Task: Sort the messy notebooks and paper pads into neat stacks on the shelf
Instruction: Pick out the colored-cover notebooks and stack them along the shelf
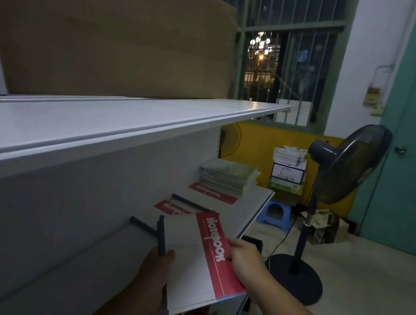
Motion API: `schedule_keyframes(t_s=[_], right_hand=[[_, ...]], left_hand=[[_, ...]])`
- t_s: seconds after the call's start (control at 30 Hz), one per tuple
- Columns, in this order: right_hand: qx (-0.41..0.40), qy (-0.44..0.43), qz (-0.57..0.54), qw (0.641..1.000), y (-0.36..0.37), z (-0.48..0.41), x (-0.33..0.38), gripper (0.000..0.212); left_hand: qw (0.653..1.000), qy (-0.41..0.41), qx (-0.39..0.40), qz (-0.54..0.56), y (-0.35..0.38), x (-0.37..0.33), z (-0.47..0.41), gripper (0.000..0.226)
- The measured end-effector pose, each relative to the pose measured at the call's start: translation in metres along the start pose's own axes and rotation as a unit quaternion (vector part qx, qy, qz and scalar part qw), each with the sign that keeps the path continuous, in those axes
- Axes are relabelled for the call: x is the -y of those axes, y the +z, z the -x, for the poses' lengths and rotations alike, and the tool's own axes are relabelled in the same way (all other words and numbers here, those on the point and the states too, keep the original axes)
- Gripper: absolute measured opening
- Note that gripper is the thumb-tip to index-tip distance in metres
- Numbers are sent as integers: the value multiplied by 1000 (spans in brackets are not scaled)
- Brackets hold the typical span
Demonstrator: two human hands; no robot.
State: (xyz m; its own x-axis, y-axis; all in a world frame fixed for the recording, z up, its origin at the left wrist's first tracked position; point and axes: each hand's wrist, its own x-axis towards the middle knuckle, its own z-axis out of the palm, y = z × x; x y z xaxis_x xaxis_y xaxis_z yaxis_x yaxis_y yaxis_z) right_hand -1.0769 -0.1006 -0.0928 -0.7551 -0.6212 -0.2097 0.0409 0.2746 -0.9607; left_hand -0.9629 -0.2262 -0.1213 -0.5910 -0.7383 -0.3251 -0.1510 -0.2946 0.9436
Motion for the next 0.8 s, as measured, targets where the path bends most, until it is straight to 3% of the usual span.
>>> schedule_keyframes(t_s=[0.27, 0.43, 0.5, 0.6, 0.63, 0.8], right_hand=[[73, -55, 105, 990, -48, -158, 19, 35], [93, -101, 286, 948, -73, -272, 27, 30], [91, -132, 351, 923, -73, -309, 30, 30], [81, -180, 372, 907, -65, -350, 33, 29], [76, -190, 382, 901, -61, -359, 35, 30], [83, -164, 462, 868, -36, -385, 30, 33]], left_hand=[[989, -43, -127, 64, 71, -26, -109, 26], [975, -89, -129, 156, 115, -52, -165, 25], [969, -81, -143, 184, 128, -60, -183, 14], [959, -79, -191, 191, 141, -71, -206, 6], [960, -76, -201, 180, 143, -74, -214, 9], [961, -98, -197, 165, 148, -76, -249, 76]])
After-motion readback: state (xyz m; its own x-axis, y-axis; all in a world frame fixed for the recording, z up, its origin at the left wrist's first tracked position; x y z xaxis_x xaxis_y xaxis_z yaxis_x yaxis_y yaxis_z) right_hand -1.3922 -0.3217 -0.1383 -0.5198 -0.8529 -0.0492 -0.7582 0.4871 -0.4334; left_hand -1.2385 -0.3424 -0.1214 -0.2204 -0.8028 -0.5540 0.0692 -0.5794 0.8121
